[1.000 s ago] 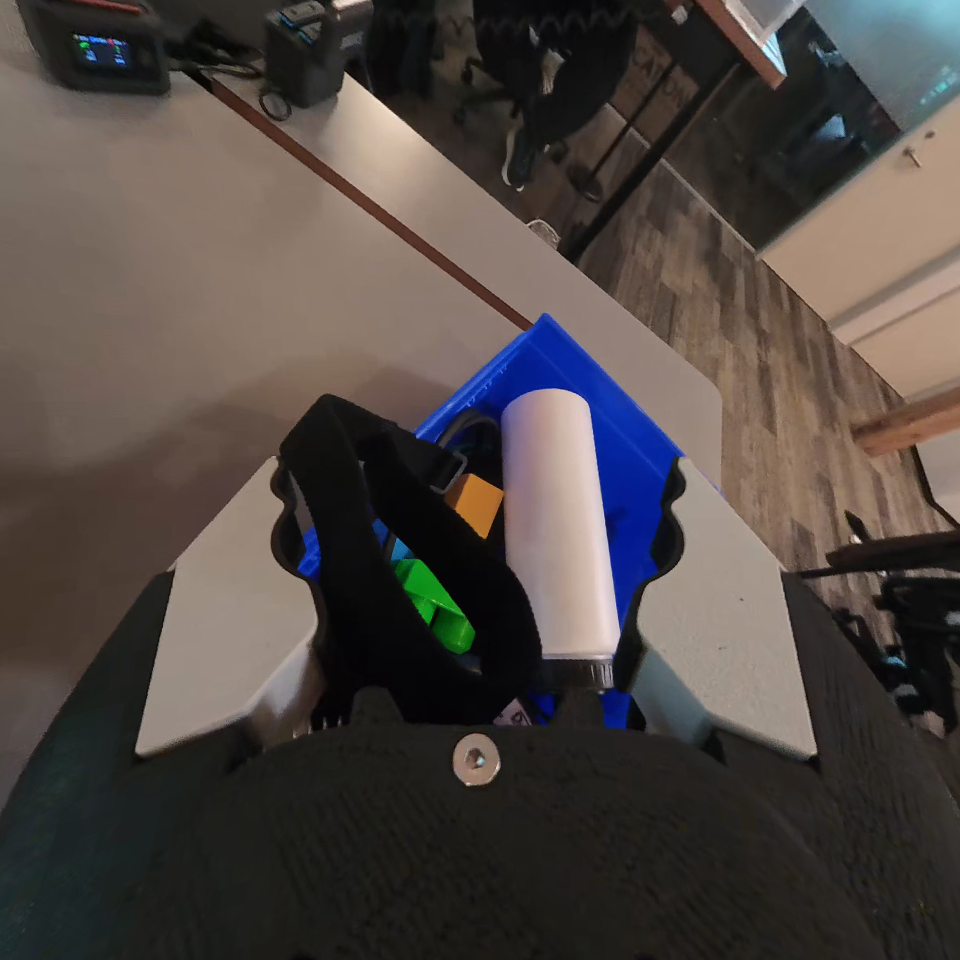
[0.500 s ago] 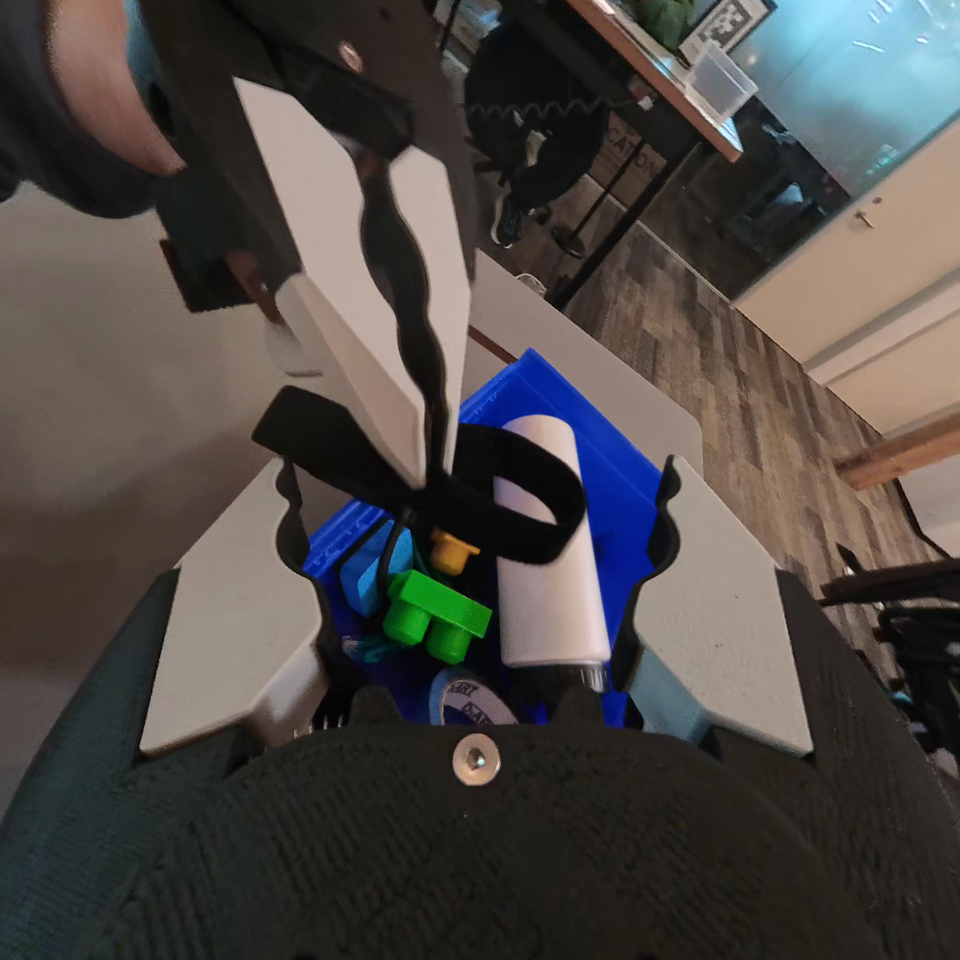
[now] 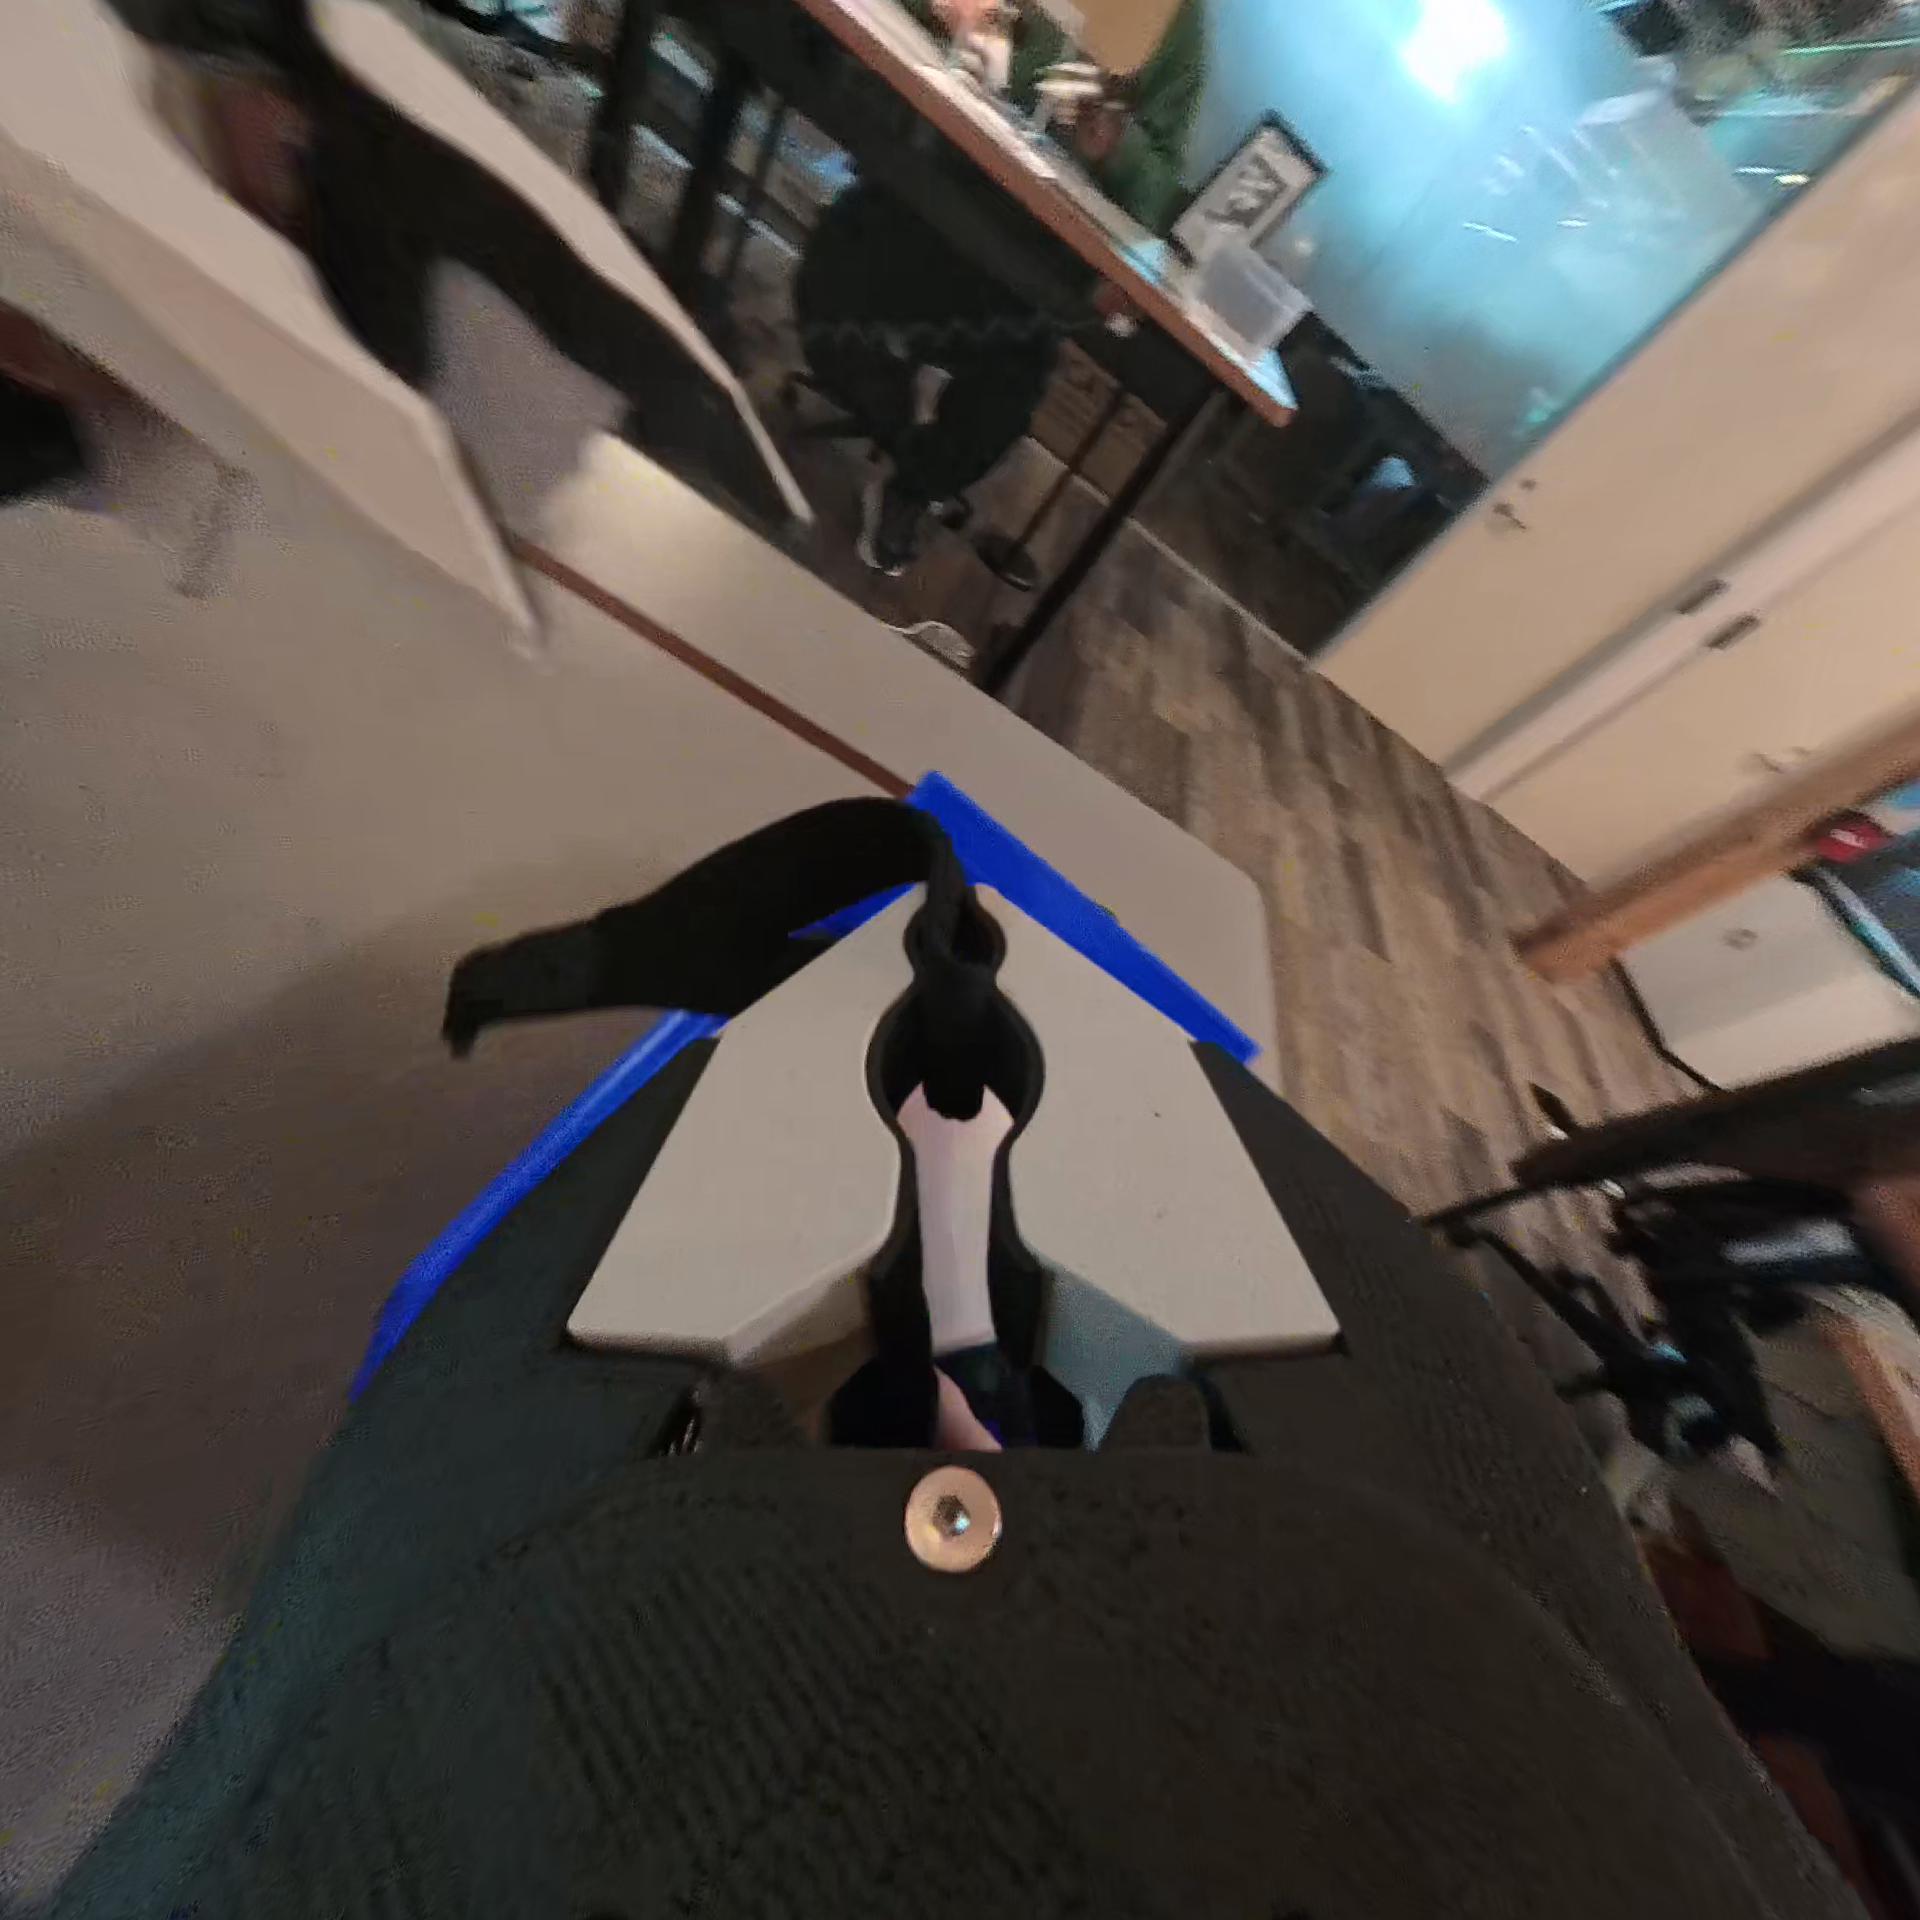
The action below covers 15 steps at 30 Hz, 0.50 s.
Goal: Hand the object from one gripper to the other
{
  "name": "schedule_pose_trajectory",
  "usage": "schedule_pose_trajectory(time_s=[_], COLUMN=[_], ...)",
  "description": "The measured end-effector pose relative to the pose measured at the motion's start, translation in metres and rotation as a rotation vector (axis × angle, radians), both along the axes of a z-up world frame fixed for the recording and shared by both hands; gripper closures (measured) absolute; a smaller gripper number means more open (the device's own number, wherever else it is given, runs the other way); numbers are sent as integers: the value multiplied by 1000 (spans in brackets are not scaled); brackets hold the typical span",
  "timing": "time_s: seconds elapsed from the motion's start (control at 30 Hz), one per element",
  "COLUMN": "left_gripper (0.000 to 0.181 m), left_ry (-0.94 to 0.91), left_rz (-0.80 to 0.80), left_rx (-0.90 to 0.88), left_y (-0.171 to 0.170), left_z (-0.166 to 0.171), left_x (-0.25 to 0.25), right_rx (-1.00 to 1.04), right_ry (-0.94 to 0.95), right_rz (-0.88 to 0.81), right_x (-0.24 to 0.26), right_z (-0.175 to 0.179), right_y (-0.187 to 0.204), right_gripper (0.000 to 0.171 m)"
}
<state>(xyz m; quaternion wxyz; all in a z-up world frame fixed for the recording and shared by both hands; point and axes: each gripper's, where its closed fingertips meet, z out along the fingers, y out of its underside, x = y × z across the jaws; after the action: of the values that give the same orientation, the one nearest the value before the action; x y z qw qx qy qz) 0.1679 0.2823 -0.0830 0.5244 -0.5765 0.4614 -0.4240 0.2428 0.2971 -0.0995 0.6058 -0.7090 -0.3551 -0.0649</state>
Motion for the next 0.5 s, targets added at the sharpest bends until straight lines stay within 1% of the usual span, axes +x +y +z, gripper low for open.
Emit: schedule_pose_trajectory(time_s=[0.07, 0.1, 0.13, 0.17, 0.2, 0.23, 0.27, 0.33, 0.4, 0.5], left_gripper=[109, 110, 114, 117, 118, 119, 119, 123, 123, 123], left_ry=[-39, -52, -56, -57, -56, -54, -57, -81, -115, -143], left_rz=[93, 135, 186, 237, 278, 307, 331, 360, 388, 481], left_rx=[42, 58, 68, 71, 67, 57, 45, 24, 8, 14], left_y=[-3, -6, -7, -8, -11, -15, -19, -31, -43, -59], left_z=[7, 9, 10, 10, 10, 8, 8, 8, 11, 14], left_x=[-24, -36, -48, -60, -72, -82, -92, -109, -125, -151], right_rx=[70, 61, 6, -86, -198, -289, -329, -288, -246, -60], right_ry=[5, 22, 51, 76, 72, 38, 2, 20, 11, -20], right_rz=[-172, -246, -277, -275, -280, -310, -329, -275, -268, -267], right_x=[28, 41, 47, 48, 49, 54, 58, 48, 44, 39], right_z=[13, 13, 3, -16, -38, -55, -64, -57, -46, -12], right_y=[10, 15, 20, 25, 27, 25, 20, 17, 11, 8], right_gripper=[171, 170, 168, 159, 140, 130, 120, 101, 95, 94])
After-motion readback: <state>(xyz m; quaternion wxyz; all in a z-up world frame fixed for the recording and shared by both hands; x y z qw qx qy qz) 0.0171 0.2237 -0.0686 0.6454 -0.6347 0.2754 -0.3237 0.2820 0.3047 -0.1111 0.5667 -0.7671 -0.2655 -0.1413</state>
